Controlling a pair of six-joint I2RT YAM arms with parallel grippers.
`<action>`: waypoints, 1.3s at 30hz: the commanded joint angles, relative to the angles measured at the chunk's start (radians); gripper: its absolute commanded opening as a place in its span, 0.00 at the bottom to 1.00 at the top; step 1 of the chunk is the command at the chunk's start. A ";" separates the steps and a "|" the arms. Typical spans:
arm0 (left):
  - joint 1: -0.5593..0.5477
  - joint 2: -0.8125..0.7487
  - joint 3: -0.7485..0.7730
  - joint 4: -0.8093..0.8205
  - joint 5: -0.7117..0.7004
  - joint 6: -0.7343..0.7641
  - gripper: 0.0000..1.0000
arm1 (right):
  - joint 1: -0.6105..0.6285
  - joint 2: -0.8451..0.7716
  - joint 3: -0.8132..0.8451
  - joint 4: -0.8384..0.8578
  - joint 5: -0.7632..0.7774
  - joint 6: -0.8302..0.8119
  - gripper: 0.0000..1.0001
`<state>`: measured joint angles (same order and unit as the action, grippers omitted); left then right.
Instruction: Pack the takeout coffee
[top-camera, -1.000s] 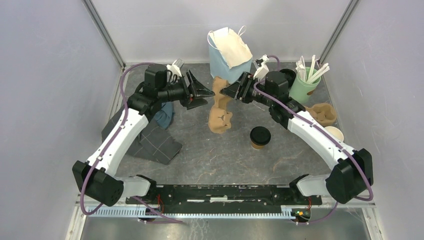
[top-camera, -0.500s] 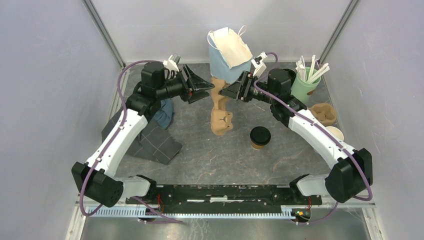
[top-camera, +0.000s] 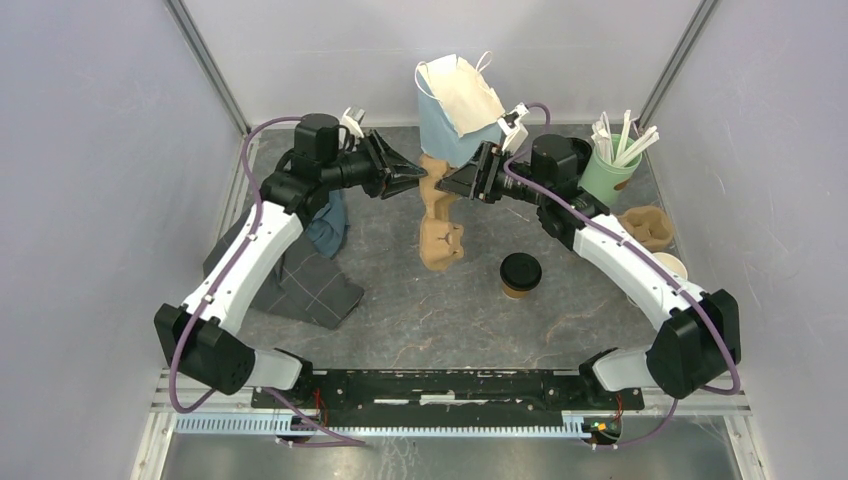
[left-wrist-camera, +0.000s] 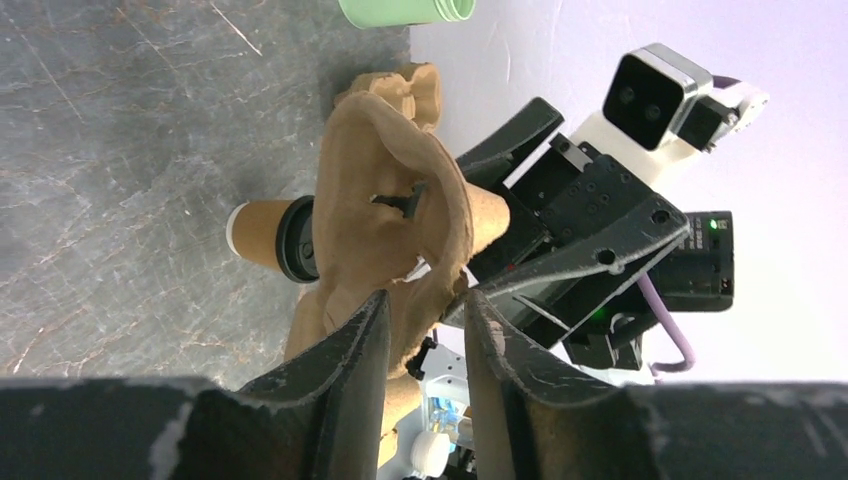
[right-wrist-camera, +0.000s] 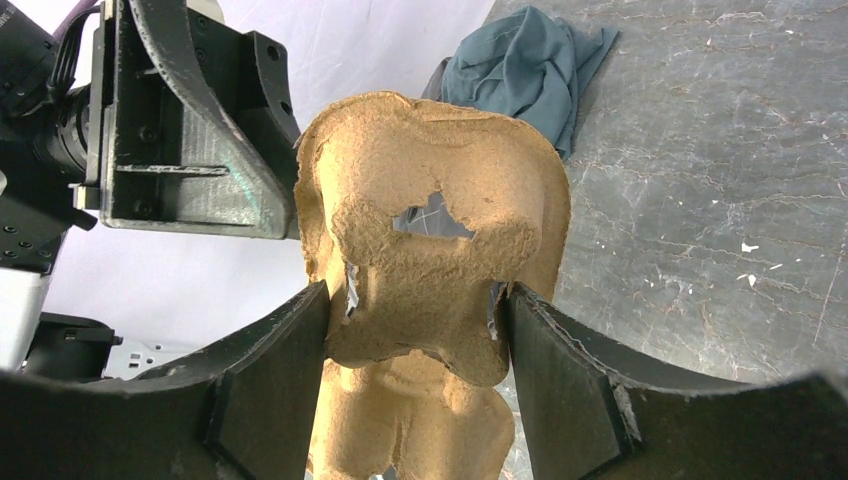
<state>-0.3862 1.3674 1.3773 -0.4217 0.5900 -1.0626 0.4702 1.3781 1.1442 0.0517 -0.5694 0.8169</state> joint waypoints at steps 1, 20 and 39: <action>0.002 0.021 0.065 -0.045 -0.033 0.073 0.38 | 0.000 0.007 0.057 0.042 -0.030 -0.014 0.68; 0.004 0.047 0.132 -0.238 -0.214 -0.015 0.02 | -0.095 -0.063 0.130 -0.384 0.164 -0.642 0.98; 0.039 0.028 0.118 -0.359 -0.287 -0.225 0.02 | 0.138 -0.576 -0.577 0.203 -0.149 -1.217 0.71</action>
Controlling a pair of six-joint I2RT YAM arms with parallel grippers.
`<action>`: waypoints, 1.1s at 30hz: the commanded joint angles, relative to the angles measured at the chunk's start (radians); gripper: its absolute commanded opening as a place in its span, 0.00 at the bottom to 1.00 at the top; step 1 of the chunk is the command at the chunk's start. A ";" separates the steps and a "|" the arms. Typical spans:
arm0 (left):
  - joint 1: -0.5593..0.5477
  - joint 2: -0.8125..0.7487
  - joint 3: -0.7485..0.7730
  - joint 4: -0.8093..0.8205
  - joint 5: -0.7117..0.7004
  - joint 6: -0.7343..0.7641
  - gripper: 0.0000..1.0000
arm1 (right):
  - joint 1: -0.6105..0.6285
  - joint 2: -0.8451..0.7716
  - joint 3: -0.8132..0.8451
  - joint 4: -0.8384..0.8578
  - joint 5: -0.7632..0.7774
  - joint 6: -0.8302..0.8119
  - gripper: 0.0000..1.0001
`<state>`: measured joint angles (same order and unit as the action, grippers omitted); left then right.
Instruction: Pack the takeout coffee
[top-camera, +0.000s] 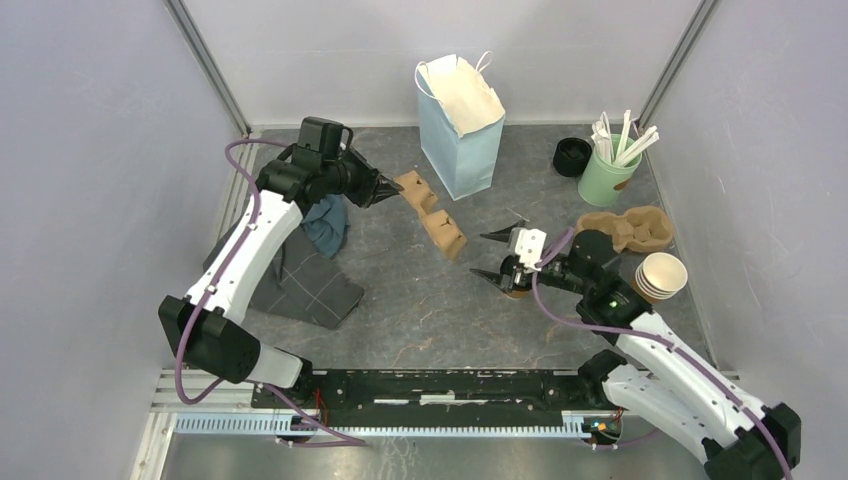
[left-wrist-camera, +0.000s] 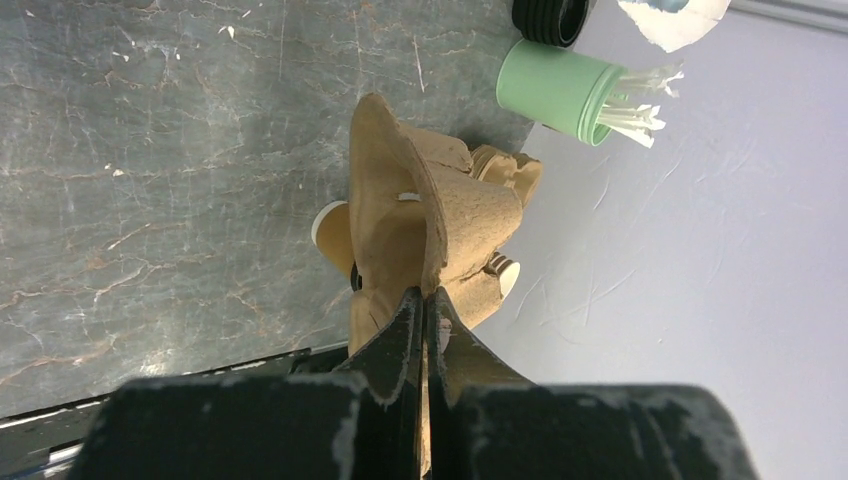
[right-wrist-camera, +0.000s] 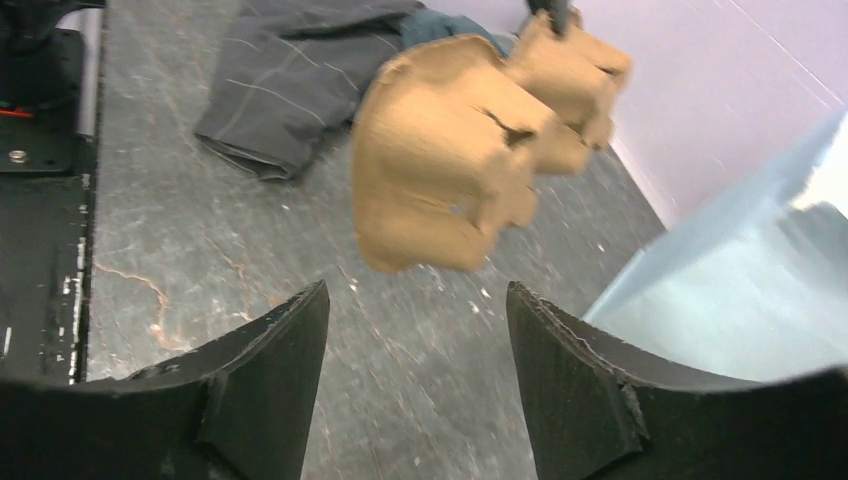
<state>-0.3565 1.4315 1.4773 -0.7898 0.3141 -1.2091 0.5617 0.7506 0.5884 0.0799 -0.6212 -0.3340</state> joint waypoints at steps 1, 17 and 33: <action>0.011 -0.038 0.018 0.010 -0.016 -0.080 0.02 | 0.068 0.067 -0.022 0.216 -0.093 -0.052 0.71; 0.030 -0.055 0.002 0.038 -0.015 -0.101 0.02 | 0.416 0.155 -0.043 0.365 0.572 -0.097 0.36; 0.053 -0.054 0.007 0.040 0.014 -0.091 0.02 | 0.504 0.231 -0.019 0.451 0.867 -0.014 0.25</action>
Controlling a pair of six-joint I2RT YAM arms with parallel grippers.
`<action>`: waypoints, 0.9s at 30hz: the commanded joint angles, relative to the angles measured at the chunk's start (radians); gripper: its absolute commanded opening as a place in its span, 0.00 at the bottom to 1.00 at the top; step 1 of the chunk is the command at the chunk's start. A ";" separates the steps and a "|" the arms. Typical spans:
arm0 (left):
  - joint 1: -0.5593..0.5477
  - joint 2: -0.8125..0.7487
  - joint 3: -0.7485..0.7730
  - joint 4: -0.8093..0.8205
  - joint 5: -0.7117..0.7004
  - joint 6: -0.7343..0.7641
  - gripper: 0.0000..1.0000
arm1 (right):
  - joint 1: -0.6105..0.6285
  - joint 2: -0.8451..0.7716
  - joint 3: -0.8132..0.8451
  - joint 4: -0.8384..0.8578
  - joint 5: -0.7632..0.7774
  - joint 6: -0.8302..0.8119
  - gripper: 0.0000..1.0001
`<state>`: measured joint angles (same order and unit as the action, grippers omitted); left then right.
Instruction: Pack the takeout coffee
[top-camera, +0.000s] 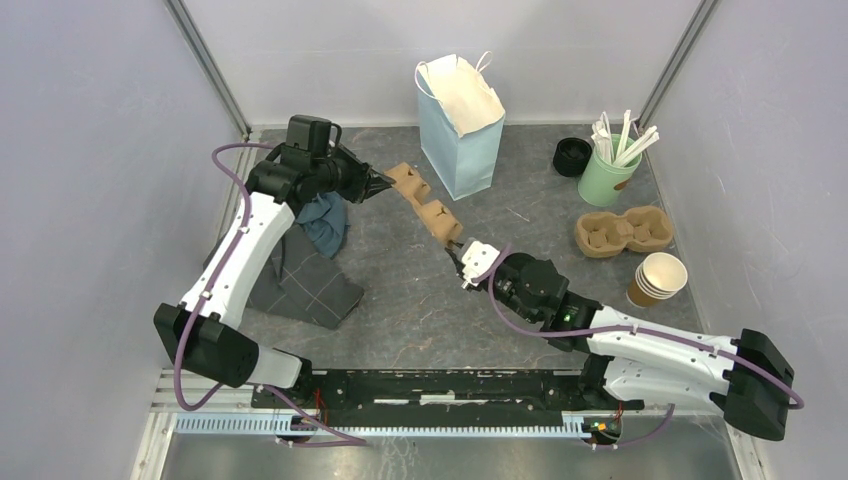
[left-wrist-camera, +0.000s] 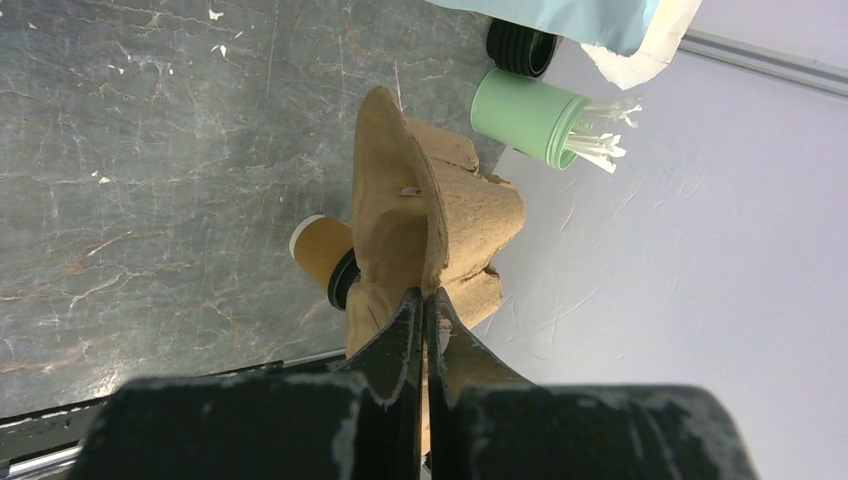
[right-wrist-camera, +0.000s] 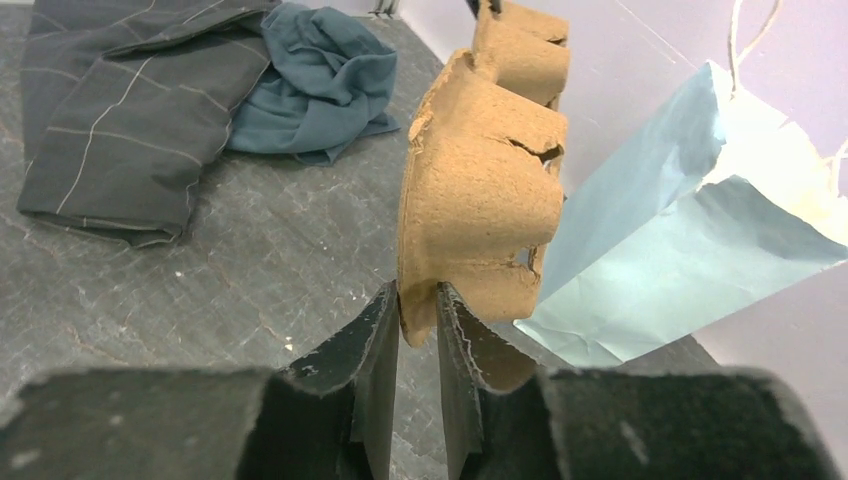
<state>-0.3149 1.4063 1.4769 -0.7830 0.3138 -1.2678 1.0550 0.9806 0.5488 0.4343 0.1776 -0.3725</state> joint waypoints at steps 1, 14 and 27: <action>0.013 -0.029 0.007 0.032 0.016 -0.030 0.02 | 0.013 0.003 0.022 0.101 0.070 0.027 0.25; 0.033 -0.023 0.002 0.037 0.047 -0.027 0.02 | 0.055 0.038 0.041 0.124 0.042 0.000 0.38; 0.042 -0.015 -0.002 0.045 0.075 -0.016 0.02 | 0.069 0.061 0.042 0.168 0.155 -0.011 0.41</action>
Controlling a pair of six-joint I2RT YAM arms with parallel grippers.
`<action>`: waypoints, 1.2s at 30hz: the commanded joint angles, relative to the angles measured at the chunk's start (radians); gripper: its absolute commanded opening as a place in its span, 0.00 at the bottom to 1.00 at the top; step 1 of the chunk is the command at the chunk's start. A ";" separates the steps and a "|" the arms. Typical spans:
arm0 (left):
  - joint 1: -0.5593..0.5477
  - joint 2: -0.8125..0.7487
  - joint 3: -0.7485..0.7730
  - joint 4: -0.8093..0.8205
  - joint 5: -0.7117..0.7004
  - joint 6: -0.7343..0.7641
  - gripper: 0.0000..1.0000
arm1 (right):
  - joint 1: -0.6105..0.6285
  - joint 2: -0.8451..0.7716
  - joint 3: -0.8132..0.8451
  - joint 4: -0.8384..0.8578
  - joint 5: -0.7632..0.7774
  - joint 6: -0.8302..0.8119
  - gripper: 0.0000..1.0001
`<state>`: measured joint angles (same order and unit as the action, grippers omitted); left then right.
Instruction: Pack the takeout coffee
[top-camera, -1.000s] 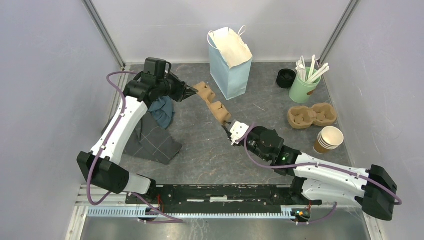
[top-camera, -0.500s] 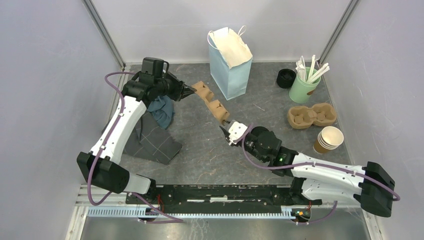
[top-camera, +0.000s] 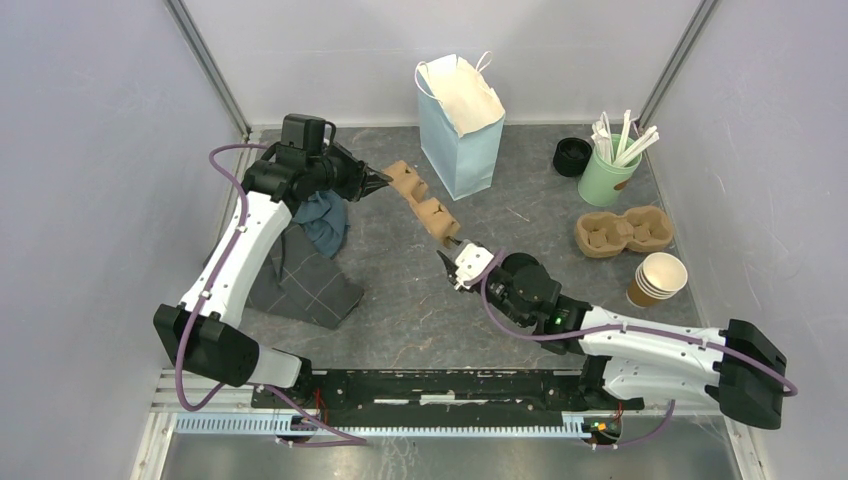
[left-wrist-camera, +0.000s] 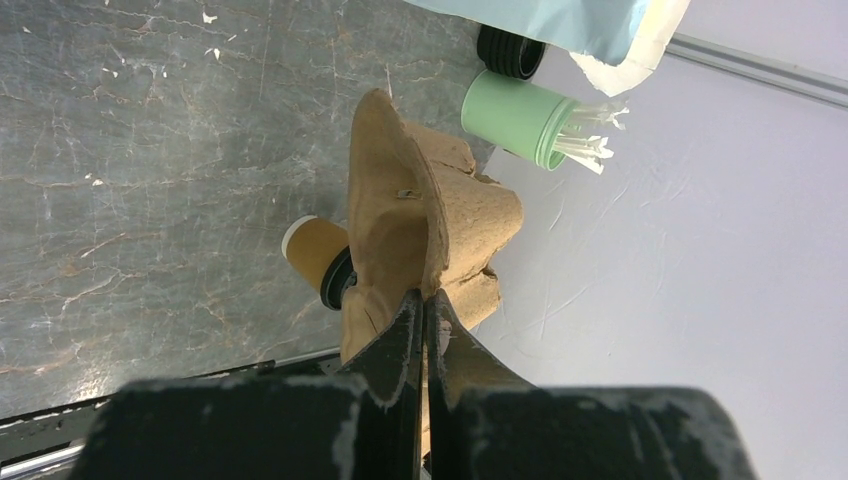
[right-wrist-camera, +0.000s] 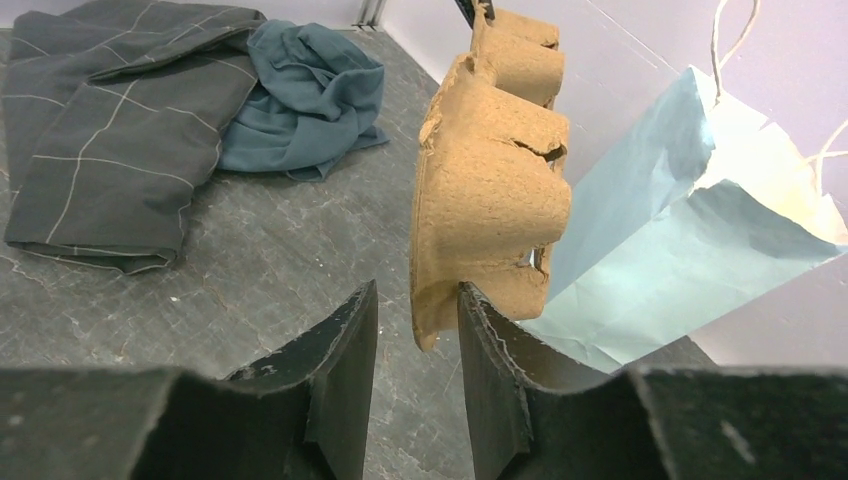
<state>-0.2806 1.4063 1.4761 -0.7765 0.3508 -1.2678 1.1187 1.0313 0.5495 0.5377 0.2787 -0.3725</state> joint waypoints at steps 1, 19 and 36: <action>0.009 -0.014 -0.001 0.039 0.041 -0.015 0.02 | 0.005 0.011 0.041 0.070 0.056 -0.014 0.41; 0.021 -0.004 -0.029 0.048 0.080 0.000 0.02 | 0.005 0.064 0.078 0.113 0.129 0.004 0.08; 0.035 -0.150 -0.054 0.039 -0.025 0.139 1.00 | -0.001 -0.085 0.300 -0.593 0.241 0.385 0.00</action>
<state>-0.2516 1.3594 1.4261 -0.7551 0.3656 -1.1976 1.1183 0.9943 0.7193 0.2024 0.4786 -0.1471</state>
